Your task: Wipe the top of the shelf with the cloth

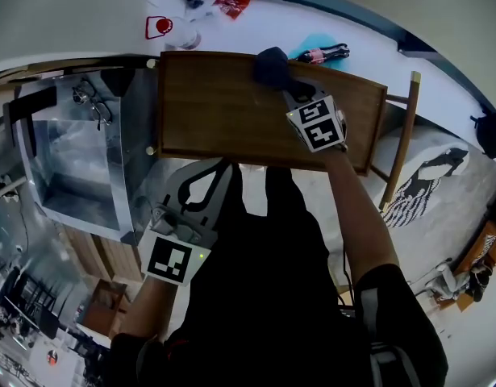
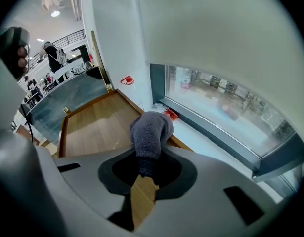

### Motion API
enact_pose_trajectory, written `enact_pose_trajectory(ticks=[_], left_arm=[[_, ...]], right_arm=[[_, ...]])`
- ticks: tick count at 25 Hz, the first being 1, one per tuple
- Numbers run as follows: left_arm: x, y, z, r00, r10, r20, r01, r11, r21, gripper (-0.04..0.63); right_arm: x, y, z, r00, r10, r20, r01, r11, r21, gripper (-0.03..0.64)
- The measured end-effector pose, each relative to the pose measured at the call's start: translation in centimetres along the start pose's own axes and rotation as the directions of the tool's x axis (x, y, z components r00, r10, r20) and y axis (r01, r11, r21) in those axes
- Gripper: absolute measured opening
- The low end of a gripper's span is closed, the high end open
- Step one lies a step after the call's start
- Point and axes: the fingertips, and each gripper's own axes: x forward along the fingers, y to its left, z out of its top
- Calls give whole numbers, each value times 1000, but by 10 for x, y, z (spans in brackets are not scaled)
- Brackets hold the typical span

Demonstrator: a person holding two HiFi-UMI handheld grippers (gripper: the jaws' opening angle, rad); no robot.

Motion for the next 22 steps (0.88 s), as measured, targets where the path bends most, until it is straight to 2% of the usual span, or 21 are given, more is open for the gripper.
enact_pose_trajectory(ticks=[11,22], left_arm=[[42,-44,12,996,-89,-12,89,995,43,20],[77,-88,24,987,-162,-20,163,984,75,20]], right_arm=[[-38,-54,-49,997,-83,13,81,993,82,59],[-82,-103,-97,985,-173,-13,173,969,178,58]])
